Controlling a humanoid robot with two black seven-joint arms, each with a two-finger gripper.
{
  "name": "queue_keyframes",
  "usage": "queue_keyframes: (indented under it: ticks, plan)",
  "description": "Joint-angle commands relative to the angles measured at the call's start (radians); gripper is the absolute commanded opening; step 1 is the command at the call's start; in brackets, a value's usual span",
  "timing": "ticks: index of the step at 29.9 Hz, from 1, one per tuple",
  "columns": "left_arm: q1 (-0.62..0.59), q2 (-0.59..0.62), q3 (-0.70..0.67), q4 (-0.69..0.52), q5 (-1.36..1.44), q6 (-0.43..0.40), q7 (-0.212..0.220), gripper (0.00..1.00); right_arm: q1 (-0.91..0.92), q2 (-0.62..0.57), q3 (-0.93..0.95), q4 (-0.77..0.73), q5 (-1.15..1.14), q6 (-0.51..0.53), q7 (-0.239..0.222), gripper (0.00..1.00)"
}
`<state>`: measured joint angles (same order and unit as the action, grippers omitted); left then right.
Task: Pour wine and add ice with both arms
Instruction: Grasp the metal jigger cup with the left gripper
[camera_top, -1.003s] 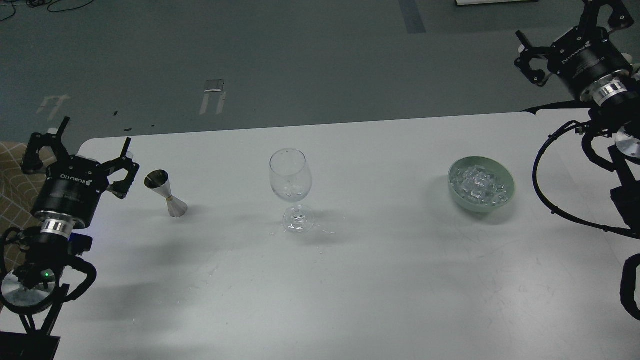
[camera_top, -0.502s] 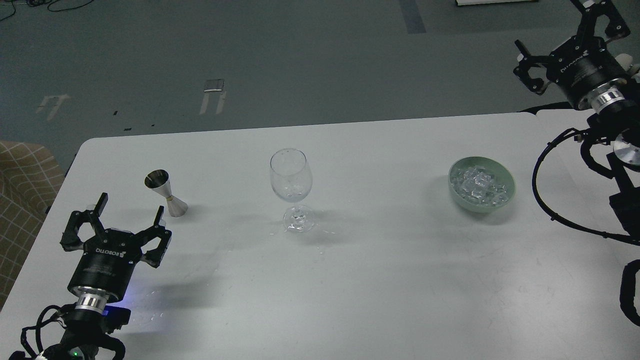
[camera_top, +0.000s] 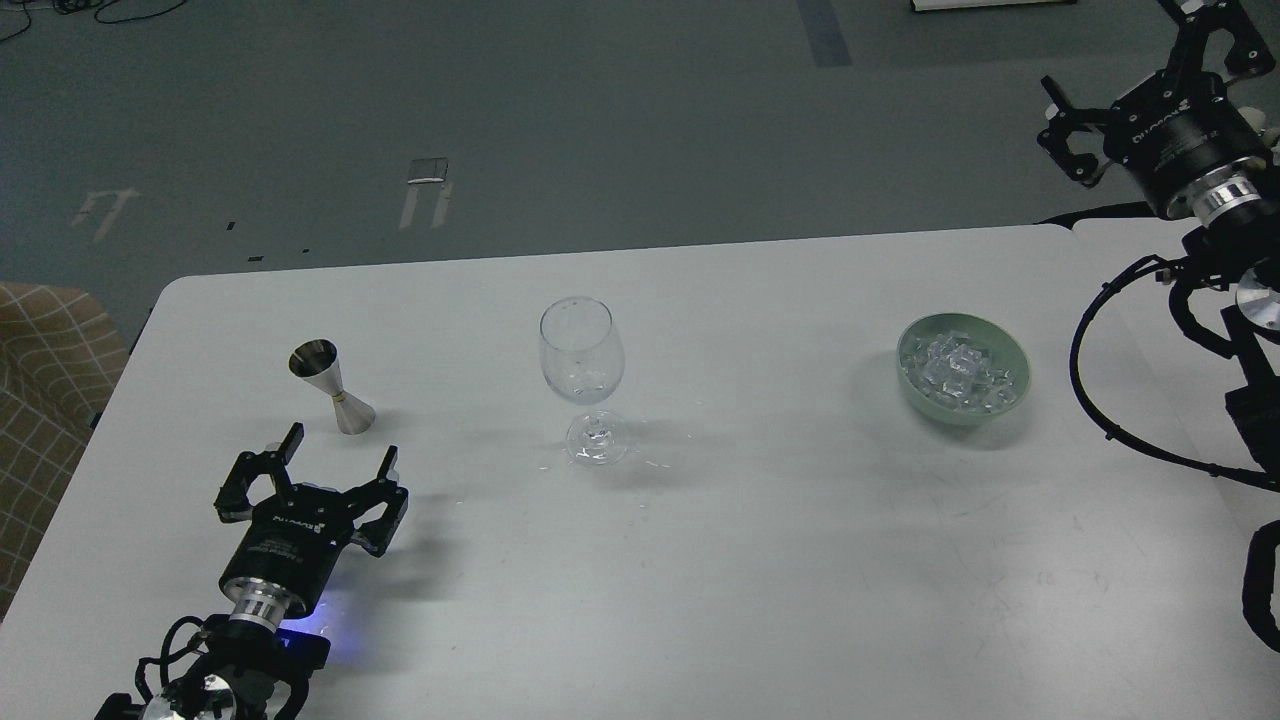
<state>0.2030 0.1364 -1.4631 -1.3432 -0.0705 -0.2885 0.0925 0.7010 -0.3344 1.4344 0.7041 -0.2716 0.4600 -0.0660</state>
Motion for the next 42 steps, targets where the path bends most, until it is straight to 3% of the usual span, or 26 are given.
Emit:
queue_keyframes:
  ticks: [1, 4, 27, 35, 42]
  plan:
    - [-0.022, -0.015, 0.000, 0.015, 0.005, -0.003, -0.007, 0.76, -0.001, -0.003, 0.000, -0.002, -0.001, -0.001, 0.000, 1.00]
    - [-0.028, -0.021, 0.000, 0.016, 0.002, -0.005, -0.014, 0.63, -0.017, -0.002, 0.000, -0.002, -0.001, -0.001, 0.000, 1.00]
    - [-0.185, -0.032, -0.059, 0.236, -0.002, -0.023, -0.005, 0.56, -0.021, -0.002, 0.000, 0.023, -0.001, -0.006, 0.000, 1.00]
    - [-0.215, -0.032, -0.060, 0.275, -0.002, -0.017, -0.008, 0.43, -0.021, -0.002, 0.000, 0.020, -0.001, -0.006, 0.000, 1.00]
    - [-0.266, -0.031, -0.059, 0.338, -0.002, -0.014, -0.008, 0.43, -0.020, -0.002, 0.000, 0.020, -0.001, -0.006, 0.000, 1.00]
